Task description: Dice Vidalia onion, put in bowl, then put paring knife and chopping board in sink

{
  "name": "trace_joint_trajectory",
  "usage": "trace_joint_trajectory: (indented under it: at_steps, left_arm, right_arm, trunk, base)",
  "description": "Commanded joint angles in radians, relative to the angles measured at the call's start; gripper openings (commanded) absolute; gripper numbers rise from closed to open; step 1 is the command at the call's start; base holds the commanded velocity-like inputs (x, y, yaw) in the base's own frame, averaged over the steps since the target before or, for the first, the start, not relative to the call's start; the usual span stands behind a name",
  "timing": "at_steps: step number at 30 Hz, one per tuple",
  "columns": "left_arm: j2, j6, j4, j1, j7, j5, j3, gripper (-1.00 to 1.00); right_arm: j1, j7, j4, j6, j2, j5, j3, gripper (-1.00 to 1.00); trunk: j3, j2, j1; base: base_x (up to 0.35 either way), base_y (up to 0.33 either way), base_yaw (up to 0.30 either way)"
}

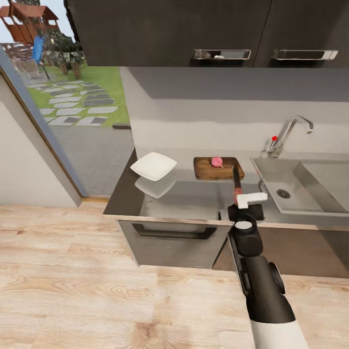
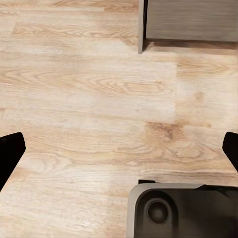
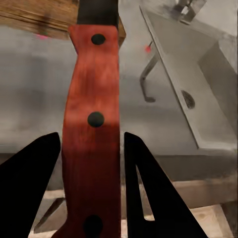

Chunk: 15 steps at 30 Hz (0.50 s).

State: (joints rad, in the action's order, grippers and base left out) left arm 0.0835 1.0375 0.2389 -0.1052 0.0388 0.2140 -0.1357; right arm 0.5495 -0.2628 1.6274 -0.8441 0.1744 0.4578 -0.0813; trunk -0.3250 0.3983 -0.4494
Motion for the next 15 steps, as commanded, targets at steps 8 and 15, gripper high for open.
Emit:
trace_joint_trajectory:
  at_steps: [8,15]
  left_arm:
    - [0.001,0.002,0.002,-0.001,0.005,0.007,-0.009,1.00]
    - [0.002,0.010,0.003,-0.001,0.004,0.007,-0.012,1.00]
  right_arm:
    - [0.111,0.001,-0.001,-0.072,0.000,0.159,-0.004,-1.00]
    - [0.137,0.034,-0.004,-0.077,0.000,0.282,-0.088,-1.00]
  trunk:
    - [-0.002,0.002,-0.001]
    - [-0.002,0.002,-0.001]
  base:
    - [0.000,0.000,0.000]
    - [0.000,0.000,0.000]
